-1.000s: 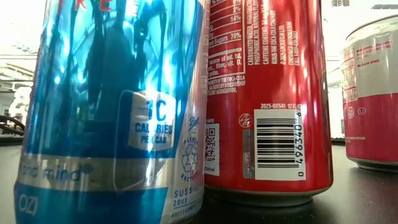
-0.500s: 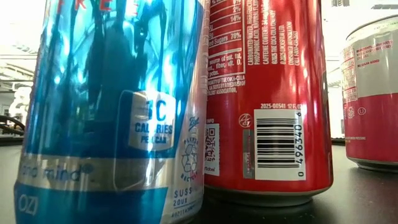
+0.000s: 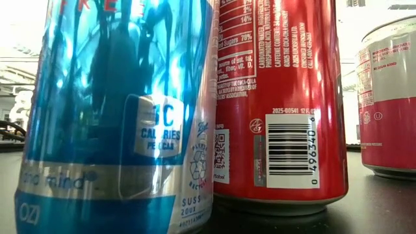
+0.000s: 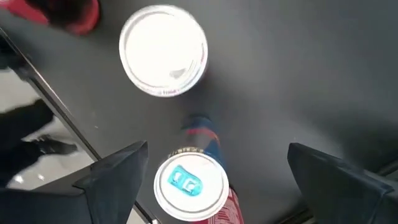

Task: Sort soda cans
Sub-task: Put the blue soda can into the center transparent bin

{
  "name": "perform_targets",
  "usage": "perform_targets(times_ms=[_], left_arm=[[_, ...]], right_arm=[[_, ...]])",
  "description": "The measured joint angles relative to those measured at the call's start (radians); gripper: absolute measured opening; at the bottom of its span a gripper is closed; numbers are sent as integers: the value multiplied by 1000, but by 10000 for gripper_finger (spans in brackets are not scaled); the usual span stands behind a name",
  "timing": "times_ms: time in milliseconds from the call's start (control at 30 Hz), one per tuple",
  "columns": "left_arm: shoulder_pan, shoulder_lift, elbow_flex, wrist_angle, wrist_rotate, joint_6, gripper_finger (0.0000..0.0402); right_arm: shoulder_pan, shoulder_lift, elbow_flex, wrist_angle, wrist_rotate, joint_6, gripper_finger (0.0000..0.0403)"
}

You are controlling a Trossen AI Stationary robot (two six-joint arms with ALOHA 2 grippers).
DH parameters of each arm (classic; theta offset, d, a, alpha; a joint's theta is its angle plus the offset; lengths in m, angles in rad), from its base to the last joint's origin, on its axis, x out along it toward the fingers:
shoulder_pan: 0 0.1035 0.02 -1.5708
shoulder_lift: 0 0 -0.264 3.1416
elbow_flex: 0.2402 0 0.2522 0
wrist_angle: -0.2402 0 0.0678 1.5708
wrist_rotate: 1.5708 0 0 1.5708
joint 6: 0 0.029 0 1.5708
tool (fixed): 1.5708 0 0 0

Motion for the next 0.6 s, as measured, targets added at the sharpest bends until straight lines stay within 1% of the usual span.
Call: perform_targets(times_ms=[267, 367, 467, 600], left_arm=[[0, 37, 0, 0, 0, 8, 392], [0, 45, 0, 0, 0, 8, 392], [0, 47, 0, 0, 0, 8, 392], [0, 48, 0, 1, 0, 8, 392]], right_arm=[[0, 109, 0, 2, -132, -62, 380], [0, 139, 0, 2, -155, -78, 380], [0, 162, 0, 15, -156, -93, 380], [0, 172, -1, 33, -182, -96, 375]])
